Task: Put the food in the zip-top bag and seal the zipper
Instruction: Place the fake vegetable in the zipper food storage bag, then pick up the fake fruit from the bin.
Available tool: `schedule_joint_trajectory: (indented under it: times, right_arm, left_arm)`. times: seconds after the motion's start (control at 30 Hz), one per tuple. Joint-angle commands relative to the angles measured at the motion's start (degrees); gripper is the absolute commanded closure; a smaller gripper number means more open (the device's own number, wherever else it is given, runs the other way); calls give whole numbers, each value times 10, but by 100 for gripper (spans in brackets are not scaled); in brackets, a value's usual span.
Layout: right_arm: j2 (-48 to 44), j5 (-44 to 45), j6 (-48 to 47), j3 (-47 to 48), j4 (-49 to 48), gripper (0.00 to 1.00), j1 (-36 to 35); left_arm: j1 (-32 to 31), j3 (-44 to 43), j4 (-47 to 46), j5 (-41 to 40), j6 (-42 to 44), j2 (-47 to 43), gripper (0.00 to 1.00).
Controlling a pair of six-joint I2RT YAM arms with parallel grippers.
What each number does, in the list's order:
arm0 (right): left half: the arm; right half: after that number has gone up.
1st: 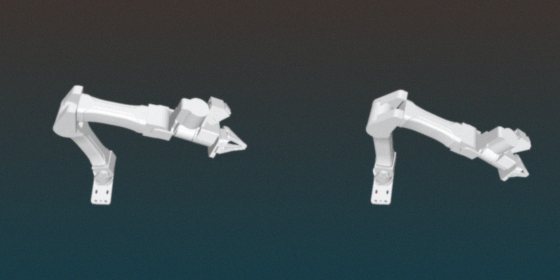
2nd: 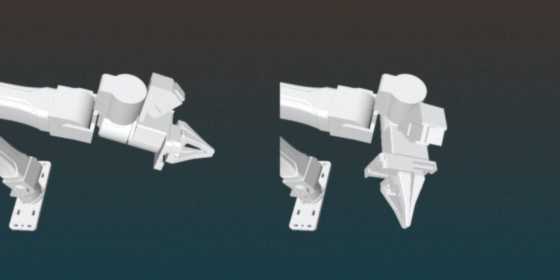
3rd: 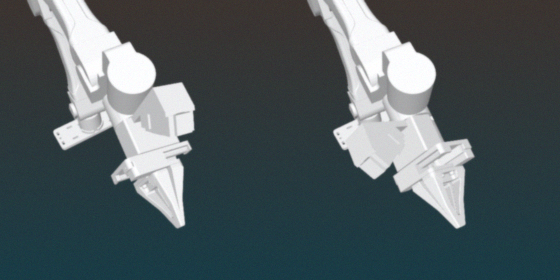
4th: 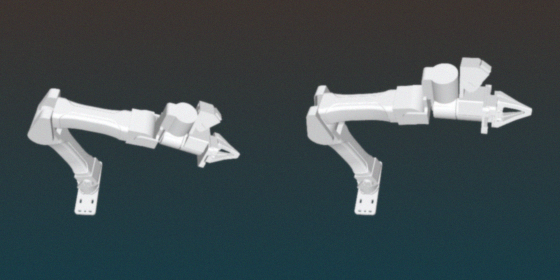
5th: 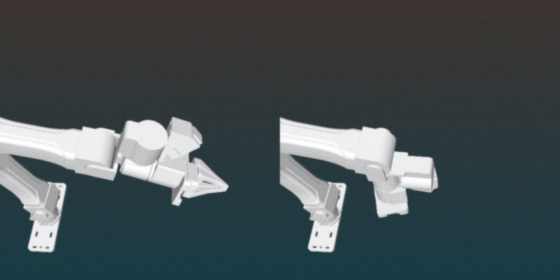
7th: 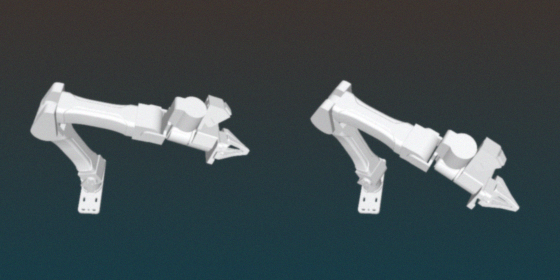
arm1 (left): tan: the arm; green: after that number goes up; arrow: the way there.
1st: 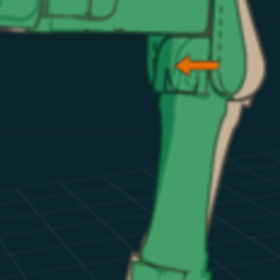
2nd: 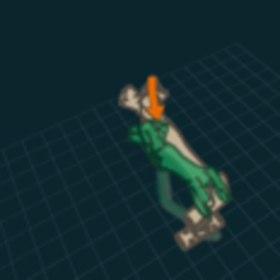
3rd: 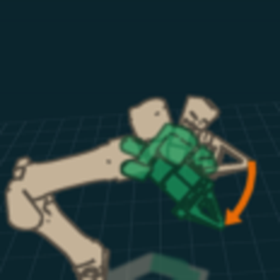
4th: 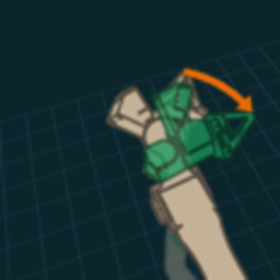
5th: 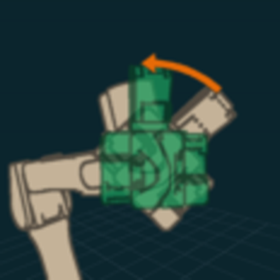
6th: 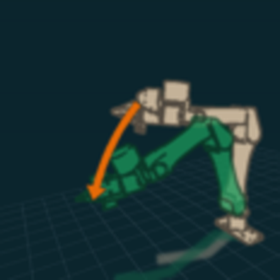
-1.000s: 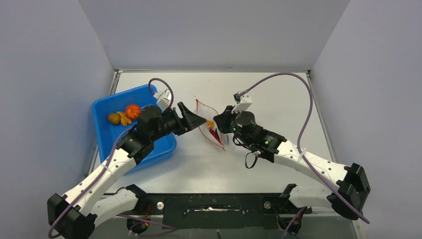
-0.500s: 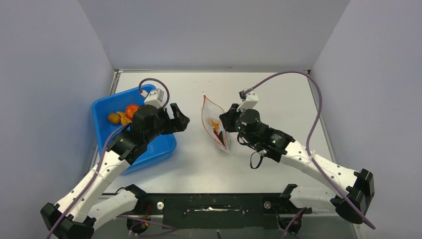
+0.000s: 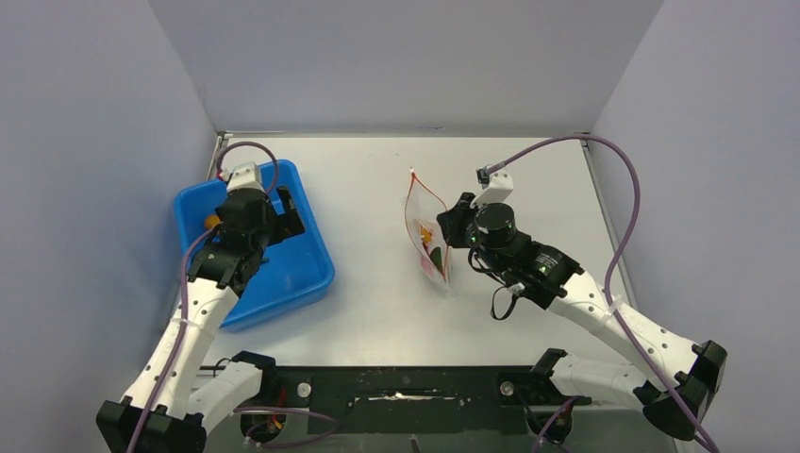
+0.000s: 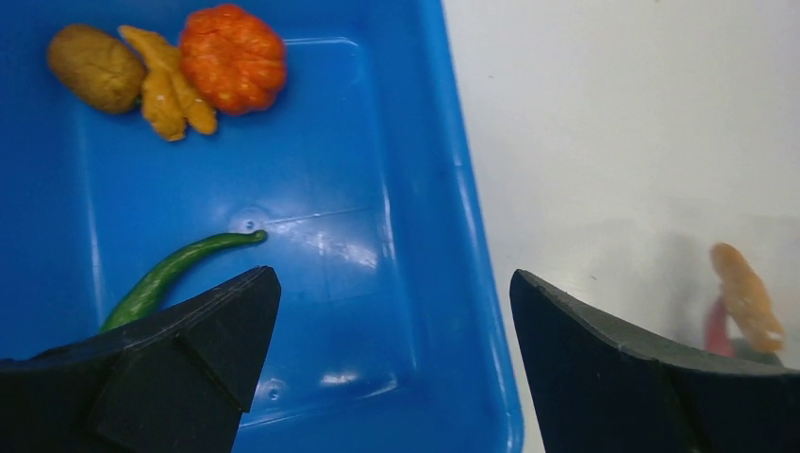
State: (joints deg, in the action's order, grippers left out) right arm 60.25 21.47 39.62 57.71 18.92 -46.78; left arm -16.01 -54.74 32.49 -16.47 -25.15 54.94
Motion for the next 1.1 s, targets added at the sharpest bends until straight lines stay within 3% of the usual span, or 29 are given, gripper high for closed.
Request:
schedule_joint_trajectory:
  times: [0.0, 0.33, 0.6, 0.83, 1.07]
  right_arm:
    - [-20, 4, -9, 8, -25, 100, 2]
    - [-21, -23, -24, -38, -85, 100, 4]
    - [-16, -37, -29, -48, -104, 100, 7]
    - [-23, -42, -36, -51, -106, 100, 11]
    - [-26, -37, -38, -51, -108, 100, 11]
  left_arm:
    - [63, 11, -21, -29, 8, -3, 7]
    - [180, 81, -115, 4, 17, 31, 21]
    - [254, 48, -174, 92, 43, 129, 17]
    - [282, -14, -207, 175, 39, 241, 10]
    - [310, -41, -225, 194, 50, 310, 8]
